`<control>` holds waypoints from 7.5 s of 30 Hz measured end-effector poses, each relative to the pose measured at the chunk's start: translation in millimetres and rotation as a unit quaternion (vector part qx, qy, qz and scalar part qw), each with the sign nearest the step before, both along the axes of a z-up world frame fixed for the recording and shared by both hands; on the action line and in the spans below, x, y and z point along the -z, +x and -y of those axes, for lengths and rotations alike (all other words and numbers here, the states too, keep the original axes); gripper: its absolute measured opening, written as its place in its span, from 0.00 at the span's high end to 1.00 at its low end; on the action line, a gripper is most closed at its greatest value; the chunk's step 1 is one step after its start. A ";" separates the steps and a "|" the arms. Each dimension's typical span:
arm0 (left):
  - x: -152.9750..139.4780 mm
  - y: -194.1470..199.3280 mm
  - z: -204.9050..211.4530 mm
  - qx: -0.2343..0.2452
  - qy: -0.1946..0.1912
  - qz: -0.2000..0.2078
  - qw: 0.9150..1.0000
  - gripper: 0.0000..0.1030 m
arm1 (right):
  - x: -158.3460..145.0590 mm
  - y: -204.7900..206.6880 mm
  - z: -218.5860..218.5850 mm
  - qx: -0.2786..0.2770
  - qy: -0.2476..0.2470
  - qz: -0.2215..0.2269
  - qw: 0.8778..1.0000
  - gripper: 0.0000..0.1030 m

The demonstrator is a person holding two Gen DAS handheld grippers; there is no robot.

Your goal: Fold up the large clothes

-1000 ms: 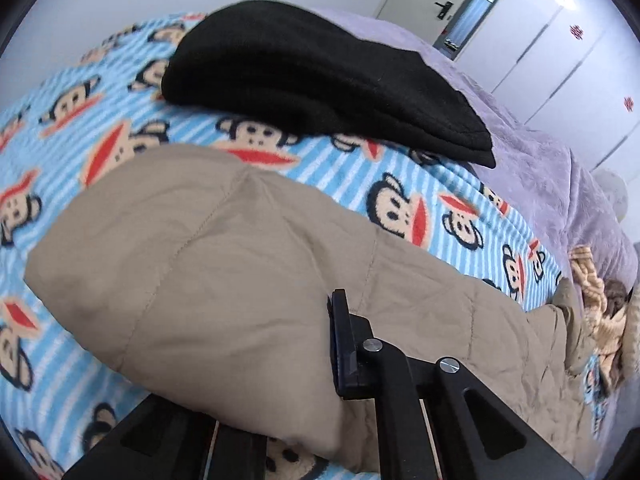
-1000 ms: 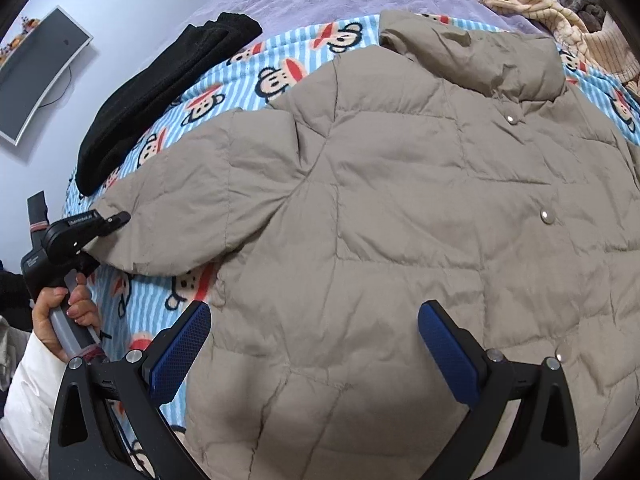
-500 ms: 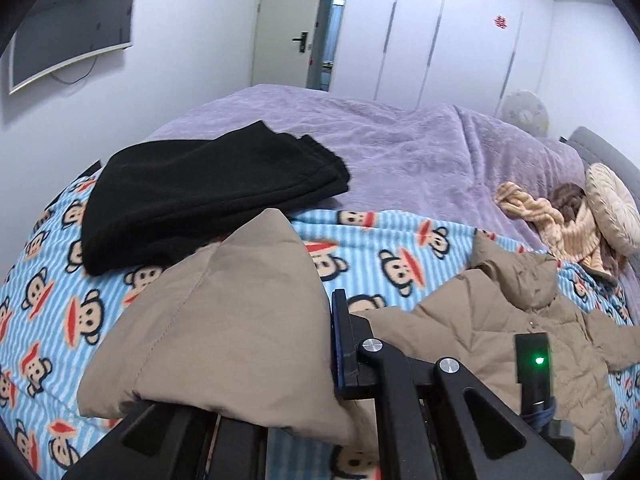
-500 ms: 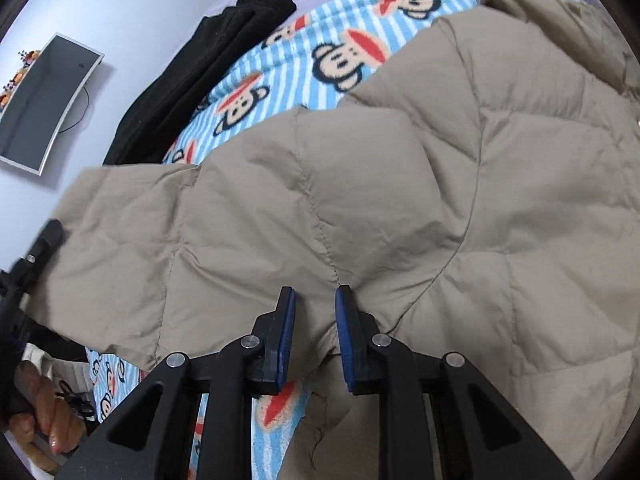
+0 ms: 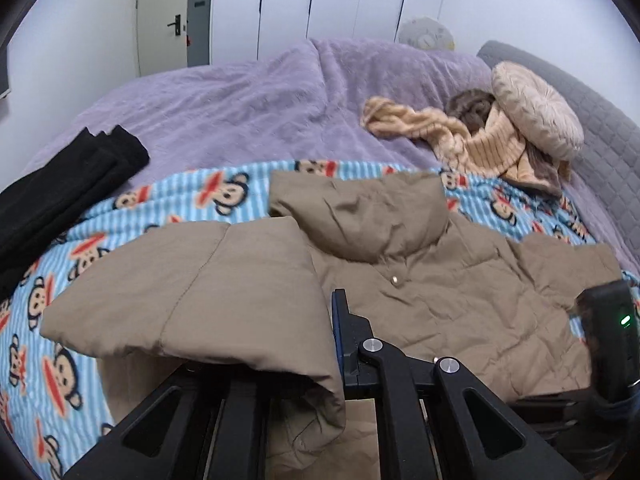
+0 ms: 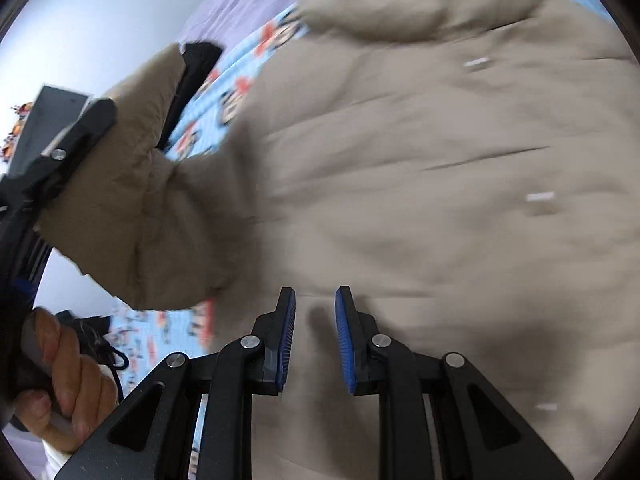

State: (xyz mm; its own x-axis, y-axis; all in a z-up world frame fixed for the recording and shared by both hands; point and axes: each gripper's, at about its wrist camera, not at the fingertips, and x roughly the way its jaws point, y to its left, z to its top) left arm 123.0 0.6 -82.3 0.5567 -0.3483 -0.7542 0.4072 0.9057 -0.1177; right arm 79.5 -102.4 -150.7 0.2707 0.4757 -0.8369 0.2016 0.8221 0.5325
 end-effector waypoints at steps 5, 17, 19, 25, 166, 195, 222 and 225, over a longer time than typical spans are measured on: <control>60.1 -16.4 36.4 0.021 0.077 -0.052 0.995 0.89 | -1.5 -30.9 83.0 0.044 -0.064 -0.007 0.997 0.78; 24.8 -54.4 -25.6 -0.022 0.076 -0.010 0.997 0.00 | 0.0 -36.3 92.0 0.038 -0.074 0.010 0.996 0.77; 21.4 -52.5 -49.9 -0.060 0.081 -0.011 0.995 0.00 | -9.9 -28.7 81.4 0.018 -0.085 0.026 0.996 0.72; 48.1 -25.8 -153.2 -0.210 0.035 -0.094 0.973 0.00 | -54.8 -9.0 14.8 -0.089 -0.144 0.119 0.978 0.13; 40.9 -153.3 -21.0 -0.161 0.042 -0.186 0.968 0.00 | -32.2 -154.5 207.1 0.113 -0.034 0.013 0.993 0.00; 30.5 -90.5 137.6 -0.104 0.058 -0.174 0.978 0.00 | 2.5 -163.9 552.8 0.452 0.073 0.042 0.888 0.00; 8.2 -53.3 5.3 -0.135 0.049 -0.117 0.983 0.00 | -111.5 -11.4 331.6 0.170 0.003 0.186 0.968 0.88; 6.5 -48.0 -27.6 -0.161 0.059 -0.107 0.979 0.00 | -122.8 9.3 254.8 0.082 -0.052 0.200 0.975 0.88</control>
State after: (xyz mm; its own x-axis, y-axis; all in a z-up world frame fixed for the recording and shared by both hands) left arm 75.0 28.2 -88.8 0.4476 -0.0854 -0.8902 0.0763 0.9954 -0.0571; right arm 88.8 -357.1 -27.8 0.6509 0.3157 -0.6904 0.1290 0.8502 0.5104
